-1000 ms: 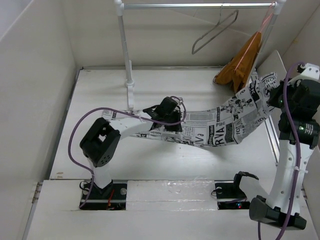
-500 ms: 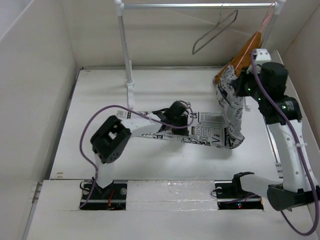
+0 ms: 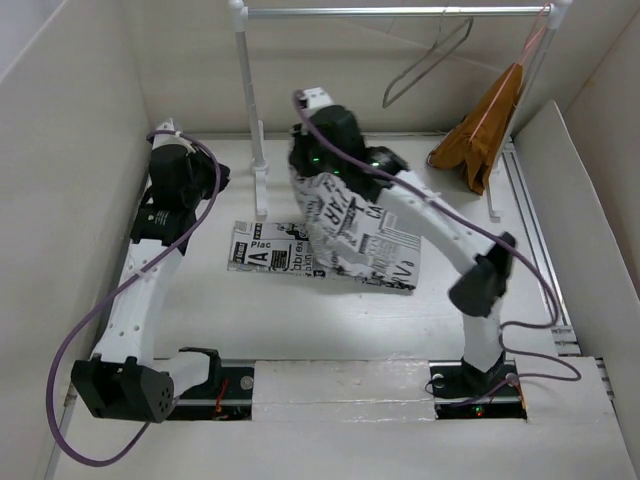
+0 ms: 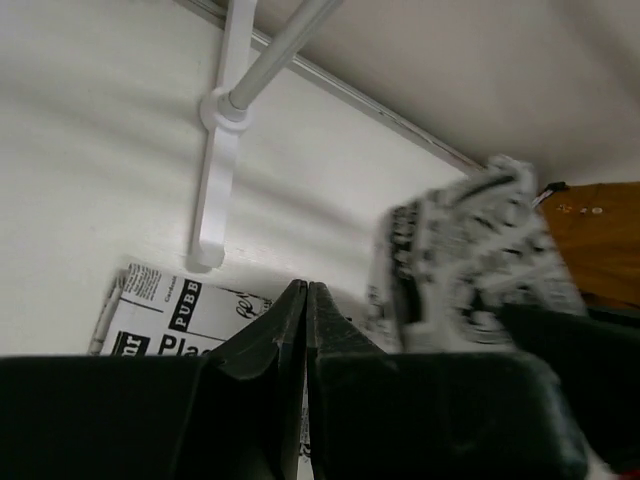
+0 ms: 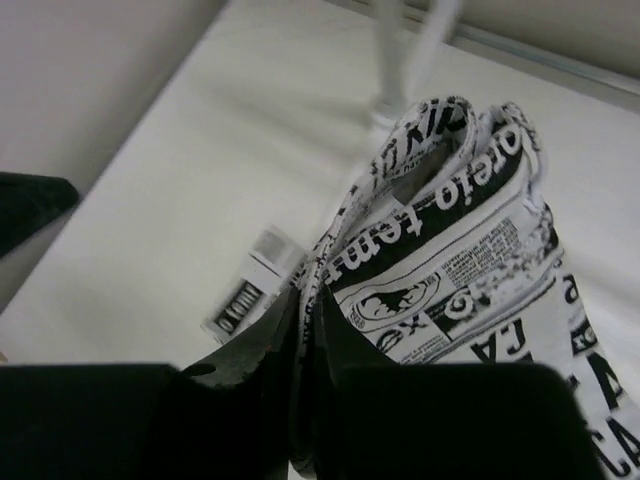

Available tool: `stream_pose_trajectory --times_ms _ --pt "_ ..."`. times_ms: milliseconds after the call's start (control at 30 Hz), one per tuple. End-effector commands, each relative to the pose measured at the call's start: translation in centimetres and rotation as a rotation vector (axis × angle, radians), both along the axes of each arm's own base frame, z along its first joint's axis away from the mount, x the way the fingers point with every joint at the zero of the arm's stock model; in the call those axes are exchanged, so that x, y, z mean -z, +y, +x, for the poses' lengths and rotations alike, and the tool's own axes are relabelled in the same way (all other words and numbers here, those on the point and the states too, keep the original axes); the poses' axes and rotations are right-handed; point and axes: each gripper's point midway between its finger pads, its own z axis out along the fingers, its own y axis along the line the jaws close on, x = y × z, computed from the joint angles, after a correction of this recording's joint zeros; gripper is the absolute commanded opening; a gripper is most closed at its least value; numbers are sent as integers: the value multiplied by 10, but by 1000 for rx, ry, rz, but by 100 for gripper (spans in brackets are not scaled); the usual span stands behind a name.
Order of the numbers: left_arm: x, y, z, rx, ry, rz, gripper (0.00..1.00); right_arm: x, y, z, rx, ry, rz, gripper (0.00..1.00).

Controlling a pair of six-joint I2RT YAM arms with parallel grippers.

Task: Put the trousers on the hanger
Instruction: Fold the trousers at the center of the board.

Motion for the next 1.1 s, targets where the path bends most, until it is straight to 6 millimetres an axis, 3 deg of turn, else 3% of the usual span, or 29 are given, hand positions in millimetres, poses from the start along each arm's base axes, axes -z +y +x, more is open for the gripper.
stream_pose_trajectory --times_ms 0,33,67,100,133,167,200,233,267,300,333,367,400,433,467,500,567,600,667,733,767,800,867,900,1067 --pt "-5 23 -4 -90 39 46 0 -42 99 -19 -163 -91 204 17" --pt "-14 29 -9 -107 17 46 0 4 139 -28 -277 -7 187 41" --pt "-17 35 -13 -131 16 46 0 -12 162 -47 -347 -4 240 51" --pt "-18 46 -14 -177 21 55 0 13 170 -58 -381 65 193 61" --pt "-15 48 -15 -182 34 70 11 35 174 -62 -388 101 138 71" --pt "-12 48 -16 -182 43 72 15 36 173 -61 -394 89 127 71" --pt "-6 47 -16 -177 60 72 17 54 168 -65 -396 117 85 71" --pt "2 46 -16 -174 78 67 17 58 157 -59 -382 117 66 70" --pt "17 44 -15 -168 100 61 17 26 138 -62 -376 61 91 70" --pt "25 37 -14 -135 108 40 18 55 119 -52 -343 91 54 69" --pt "52 23 -10 -71 145 0 19 28 82 -59 -341 47 69 65" --pt "52 23 -10 -70 145 -1 19 60 74 -56 -325 101 25 63" --pt "69 21 -5 -70 184 -11 19 67 59 -59 -319 111 1 56" --pt "87 19 0 -59 209 -14 20 51 38 -65 -324 66 -11 46" --pt "101 13 3 -28 244 -20 20 65 21 -70 -313 97 -56 26" --pt "131 12 8 -28 330 2 21 102 -3 -74 -286 160 -121 12" --pt "163 33 3 -143 455 64 21 109 -23 -91 -322 171 -136 2" --pt "181 45 1 -208 507 58 22 135 -33 -102 -331 221 -178 2" --pt "203 71 -2 -282 513 -2 36 148 -48 -111 -319 242 -221 9" --pt "214 71 5 -265 473 -106 44 161 -56 -119 -317 270 -238 17" --pt "216 76 9 -277 461 -134 45 159 -56 -118 -313 258 -228 31" --pt "227 73 13 -267 485 -148 45 154 -58 -119 -308 245 -220 37" --pt "231 76 21 -282 518 -145 45 157 -61 -122 -305 250 -224 50" --pt "244 78 20 -298 566 -139 45 154 -64 -122 -294 239 -223 54" --pt "256 92 27 -357 567 -119 45 170 -89 -113 -248 273 -239 58"
